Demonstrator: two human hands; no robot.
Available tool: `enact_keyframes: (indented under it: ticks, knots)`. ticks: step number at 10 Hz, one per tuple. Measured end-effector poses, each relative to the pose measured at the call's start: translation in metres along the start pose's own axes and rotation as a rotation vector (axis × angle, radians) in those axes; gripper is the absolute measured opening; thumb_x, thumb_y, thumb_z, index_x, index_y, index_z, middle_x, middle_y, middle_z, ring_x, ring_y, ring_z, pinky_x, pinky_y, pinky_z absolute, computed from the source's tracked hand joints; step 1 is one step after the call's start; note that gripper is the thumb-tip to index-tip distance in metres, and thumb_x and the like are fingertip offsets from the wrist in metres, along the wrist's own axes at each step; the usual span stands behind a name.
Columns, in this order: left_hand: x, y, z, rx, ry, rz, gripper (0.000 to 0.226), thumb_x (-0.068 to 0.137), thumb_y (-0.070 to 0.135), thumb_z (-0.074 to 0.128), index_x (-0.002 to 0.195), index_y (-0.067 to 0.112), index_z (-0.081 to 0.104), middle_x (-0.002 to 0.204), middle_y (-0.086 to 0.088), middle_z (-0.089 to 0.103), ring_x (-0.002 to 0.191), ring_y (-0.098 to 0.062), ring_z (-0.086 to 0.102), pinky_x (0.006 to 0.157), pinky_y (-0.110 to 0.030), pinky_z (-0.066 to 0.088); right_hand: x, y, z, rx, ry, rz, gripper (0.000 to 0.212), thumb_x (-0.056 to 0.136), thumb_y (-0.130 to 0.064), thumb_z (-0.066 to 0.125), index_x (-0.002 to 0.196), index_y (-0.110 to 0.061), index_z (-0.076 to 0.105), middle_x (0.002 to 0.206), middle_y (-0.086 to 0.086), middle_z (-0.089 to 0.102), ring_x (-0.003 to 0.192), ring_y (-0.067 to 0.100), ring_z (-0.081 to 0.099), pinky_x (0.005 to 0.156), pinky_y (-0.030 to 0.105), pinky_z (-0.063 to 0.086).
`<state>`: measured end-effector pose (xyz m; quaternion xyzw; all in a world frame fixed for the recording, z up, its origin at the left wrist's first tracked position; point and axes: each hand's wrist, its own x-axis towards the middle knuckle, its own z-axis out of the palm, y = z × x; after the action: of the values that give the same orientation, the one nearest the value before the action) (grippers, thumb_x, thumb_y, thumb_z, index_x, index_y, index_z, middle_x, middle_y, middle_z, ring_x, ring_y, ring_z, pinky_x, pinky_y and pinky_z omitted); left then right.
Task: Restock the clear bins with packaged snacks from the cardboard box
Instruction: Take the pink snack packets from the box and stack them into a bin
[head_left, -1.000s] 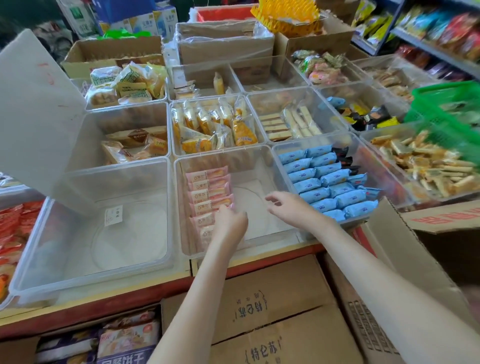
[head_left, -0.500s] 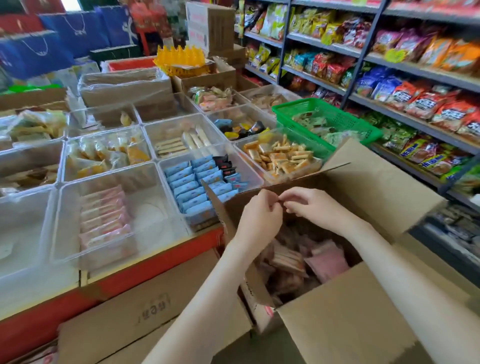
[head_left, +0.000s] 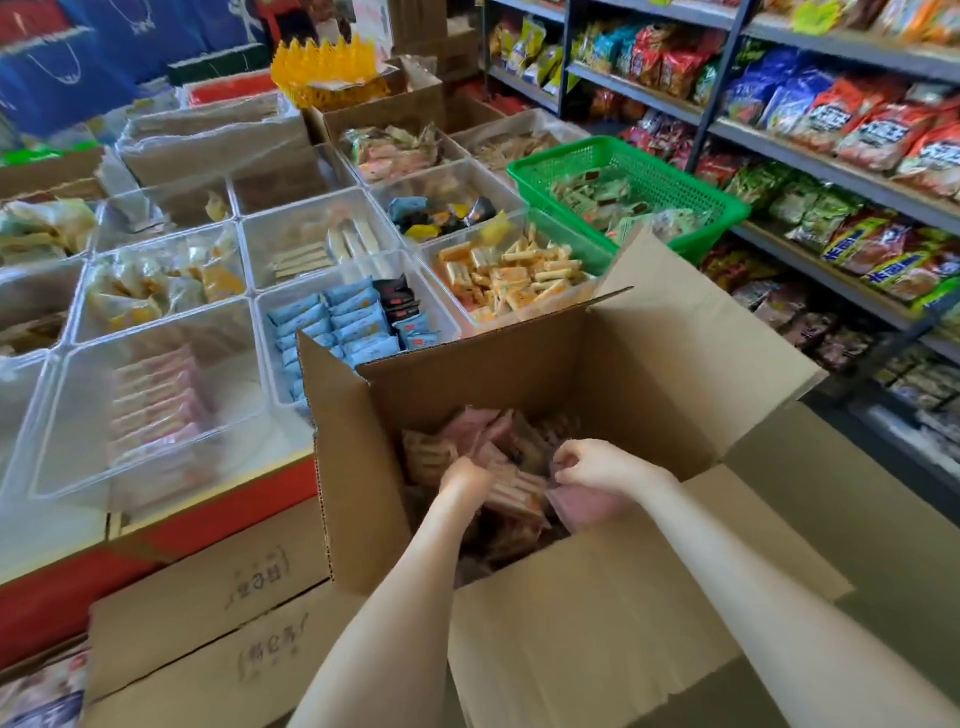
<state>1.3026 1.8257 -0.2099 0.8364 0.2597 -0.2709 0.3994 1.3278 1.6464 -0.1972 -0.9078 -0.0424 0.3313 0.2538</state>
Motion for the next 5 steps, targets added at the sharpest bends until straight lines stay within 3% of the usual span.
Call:
enact_keyframes:
  ticks: [1, 2, 3, 4, 5]
  knots:
    - [0.034, -0.002, 0.007, -0.005, 0.017, -0.068, 0.05, 0.101, 0.034, 0.04, 0.142, 0.006, 0.036, 0.136, -0.013, 0.05, 0.121, -0.026, 0.051, 0.092, -0.028, 0.042, 0.031, 0.002, 0.004, -0.048, -0.097, 0.032, 0.059, 0.09, -0.034, 0.059, 0.142, -0.014, 0.037, 0.14, 0.008, 0.046, 0.123, 0.025, 0.048, 0.099, 0.031, 0.039]
    - [0.064, -0.003, 0.015, -0.023, 0.039, -0.114, 0.045, 0.101, 0.032, 0.042, 0.136, 0.005, 0.047, 0.134, -0.014, 0.054, 0.122, -0.029, 0.052, 0.093, -0.03, 0.042, 0.067, 0.005, 0.016, -0.302, -0.242, 0.077, 0.097, 0.086, -0.043, 0.062, 0.152, -0.021, -0.006, 0.159, 0.013, 0.007, 0.142, 0.035, 0.02, 0.112, 0.042, 0.023]
    - [0.091, -0.007, 0.025, -0.063, 0.032, -0.178, 0.042, 0.1, 0.028, 0.042, 0.132, 0.004, 0.052, 0.135, -0.015, 0.053, 0.125, -0.029, 0.051, 0.097, -0.031, 0.041, 0.108, 0.009, 0.038, -0.422, -0.326, 0.052, 0.124, 0.073, -0.048, 0.074, 0.147, -0.025, -0.023, 0.159, 0.012, -0.01, 0.145, 0.037, 0.001, 0.117, 0.05, 0.014]
    - [0.11, -0.01, 0.03, -0.023, -0.003, -0.231, 0.045, 0.102, 0.03, 0.036, 0.138, 0.003, 0.045, 0.141, -0.016, 0.047, 0.129, -0.029, 0.046, 0.101, -0.032, 0.037, 0.139, 0.01, 0.056, -0.481, -0.343, 0.019, 0.127, 0.071, -0.048, 0.073, 0.145, -0.028, -0.029, 0.158, 0.013, -0.013, 0.145, 0.038, -0.001, 0.118, 0.05, 0.011]
    - [0.126, -0.011, 0.037, -0.012, -0.01, -0.268, 0.046, 0.103, 0.027, 0.032, 0.142, 0.002, 0.037, 0.144, -0.015, 0.043, 0.131, -0.031, 0.043, 0.104, -0.033, 0.034, 0.153, 0.015, 0.069, -0.476, -0.325, -0.014, 0.122, 0.072, -0.041, 0.071, 0.147, -0.027, -0.024, 0.158, 0.015, 0.002, 0.144, 0.038, 0.008, 0.118, 0.045, 0.015]
